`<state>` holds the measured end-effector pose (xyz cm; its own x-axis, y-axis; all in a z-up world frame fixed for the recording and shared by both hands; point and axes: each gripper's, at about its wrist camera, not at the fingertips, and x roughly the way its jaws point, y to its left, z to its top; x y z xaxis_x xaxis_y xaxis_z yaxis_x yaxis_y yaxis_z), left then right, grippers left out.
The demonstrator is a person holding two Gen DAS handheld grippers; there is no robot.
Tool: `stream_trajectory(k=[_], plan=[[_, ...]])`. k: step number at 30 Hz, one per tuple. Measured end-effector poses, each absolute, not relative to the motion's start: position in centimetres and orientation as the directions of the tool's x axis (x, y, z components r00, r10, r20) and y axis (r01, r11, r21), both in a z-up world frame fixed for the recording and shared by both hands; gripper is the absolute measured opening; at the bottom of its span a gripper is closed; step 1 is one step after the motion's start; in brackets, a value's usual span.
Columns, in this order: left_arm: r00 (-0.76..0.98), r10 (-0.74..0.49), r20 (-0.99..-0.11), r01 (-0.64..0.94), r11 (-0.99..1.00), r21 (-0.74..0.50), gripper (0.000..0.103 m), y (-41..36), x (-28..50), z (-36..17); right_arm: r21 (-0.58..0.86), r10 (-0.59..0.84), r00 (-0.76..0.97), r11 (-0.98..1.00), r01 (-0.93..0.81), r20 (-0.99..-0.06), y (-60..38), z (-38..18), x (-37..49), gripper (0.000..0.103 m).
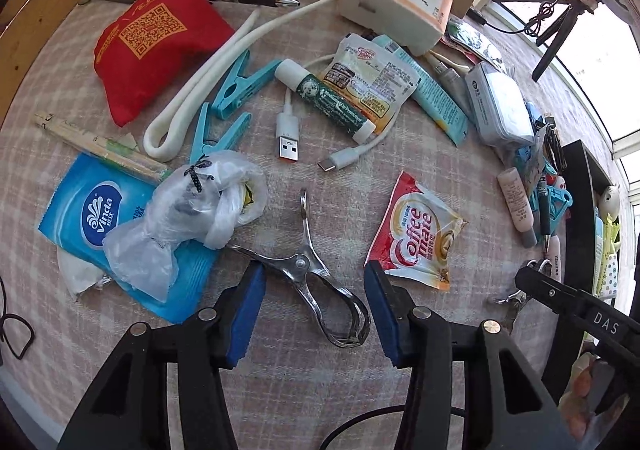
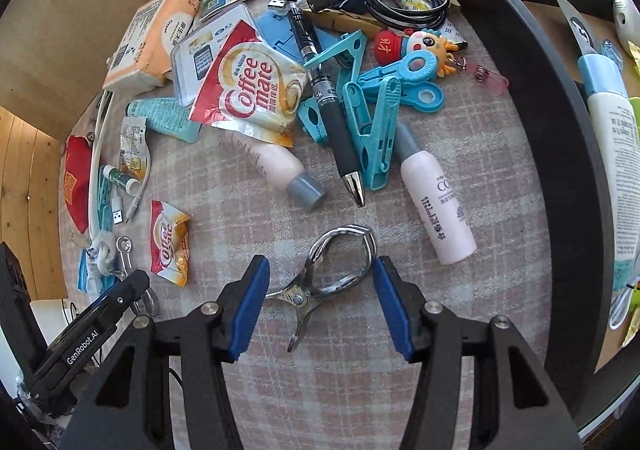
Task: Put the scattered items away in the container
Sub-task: 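Grasp a metal clip with the left gripper while the right gripper grasps another metal clip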
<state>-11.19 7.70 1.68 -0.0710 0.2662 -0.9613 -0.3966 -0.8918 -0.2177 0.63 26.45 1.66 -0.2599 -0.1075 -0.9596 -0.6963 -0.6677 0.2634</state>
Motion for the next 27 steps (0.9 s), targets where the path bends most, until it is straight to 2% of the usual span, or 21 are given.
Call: stream_trajectory(k=[2, 5, 9, 18, 27], plan=[[-0.076, 0.265, -0.961, -0.392, -0.894, -0.215, 0.041, 7.4, -11.3, 1.7, 0.255, -0.100, -0.260, -0.687, -0.680, -0.961, 26.0, 1.7, 0.5, 0.039], [-0.089, 0.261, -0.961, -0.394, -0.896, -0.207, 0.032, 7.0, -11.1, 1.7, 0.262, -0.103, -0.269, -0.699, -0.666, -0.958, 25.6, 1.6, 0.6, 0.036], [-0.088, 0.267, -0.960, -0.410, -0.888, -0.209, 0.019, 6.3, -10.4, 1.7, 0.290, -0.134, -0.282, -0.708, -0.643, -0.950, 25.0, 1.5, 1.3, 0.027], [-0.091, 0.308, -0.947, -0.424, -0.872, -0.243, 0.018, 5.3, -8.4, 2.7, 0.340, -0.161, -0.328, -0.711, -0.616, -0.931, 24.2, 2.4, 4.0, 0.022], [-0.131, 0.378, -0.916, -0.492, -0.827, -0.271, 0.018, 8.4, -7.1, 7.6, 0.338, -0.101, -0.391, -0.720, -0.606, -0.915, 26.0, 6.5, 6.9, 0.022]])
